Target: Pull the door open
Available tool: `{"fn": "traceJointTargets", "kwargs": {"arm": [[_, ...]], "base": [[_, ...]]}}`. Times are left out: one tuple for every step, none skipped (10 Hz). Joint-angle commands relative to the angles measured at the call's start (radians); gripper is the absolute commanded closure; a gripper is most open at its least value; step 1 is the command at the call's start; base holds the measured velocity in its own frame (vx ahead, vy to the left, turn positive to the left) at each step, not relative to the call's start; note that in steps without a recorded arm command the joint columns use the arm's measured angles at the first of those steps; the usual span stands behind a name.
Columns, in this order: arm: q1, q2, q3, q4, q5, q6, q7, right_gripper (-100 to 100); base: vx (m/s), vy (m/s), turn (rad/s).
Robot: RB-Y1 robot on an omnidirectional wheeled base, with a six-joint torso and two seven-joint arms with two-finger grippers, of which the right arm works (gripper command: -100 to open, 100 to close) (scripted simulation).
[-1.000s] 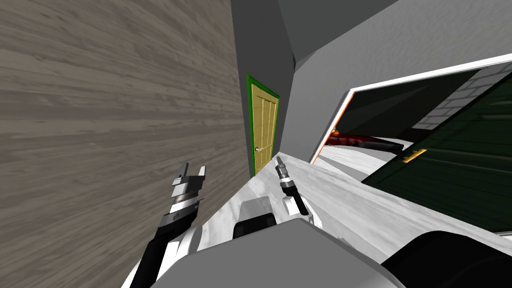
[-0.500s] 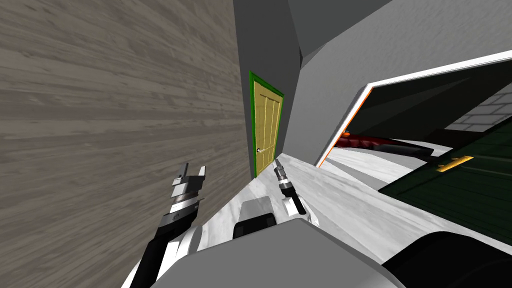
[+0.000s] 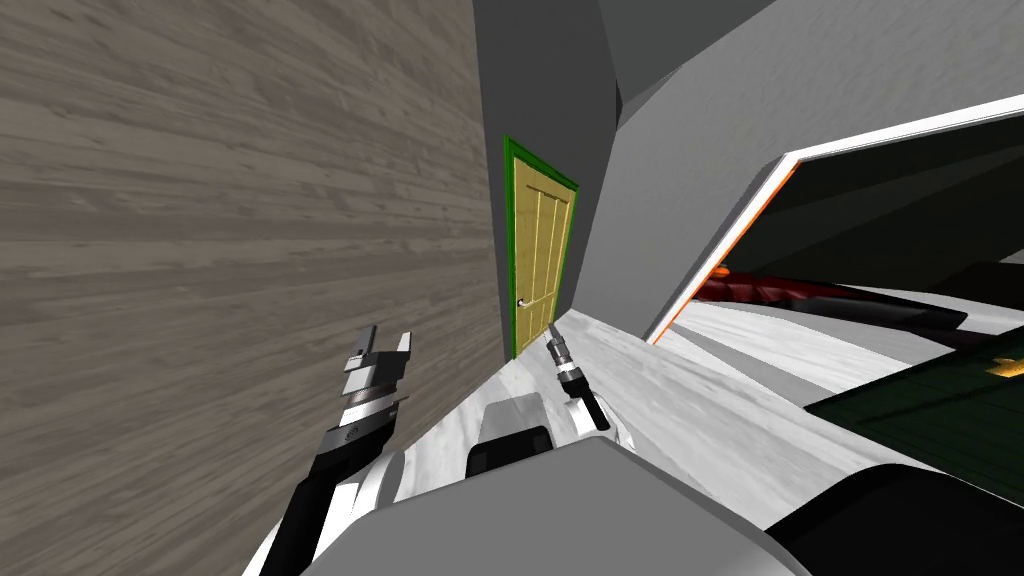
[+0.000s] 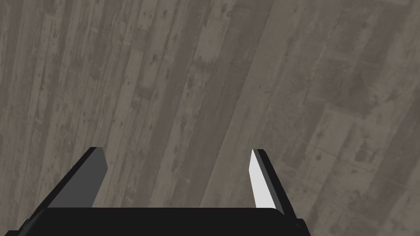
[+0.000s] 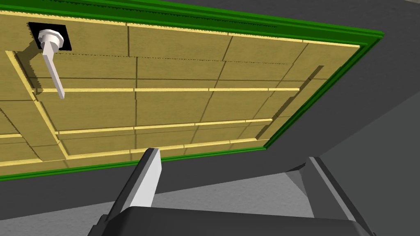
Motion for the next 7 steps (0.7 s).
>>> {"fn": "traceJointTargets", "kwargs": {"arm": [[-0.012,-0.015,0.006,0.041,-0.011,-0.014,-0.014,-100],[-0.018,-0.023,0.01,0.067,-0.017,-0.024,-0.021,-100],[-0.024,-0.031,0.014,0.093,-0.023,-0.035,-0.028,-100],[-0.03,-0.039,0.019,0.119,-0.029,-0.046,-0.036,-100],[-0.037,-0.047,0.024,0.146,-0.035,-0.056,-0.043,-100],[-0.043,-0.055,0.028,0.172,-0.042,-0.067,-0.05,-100],[-0.049,-0.063,0.033,0.199,-0.048,-0.078,-0.057,-100]], "base": [[0.087,-0.045,0.119],[0.074,-0.057,0.102],[0.083,-0.06,0.131],[0.102,-0.058,0.129],[0.098,-0.062,0.092],[0.082,-0.07,0.115],[0.076,-0.076,0.124]]}}
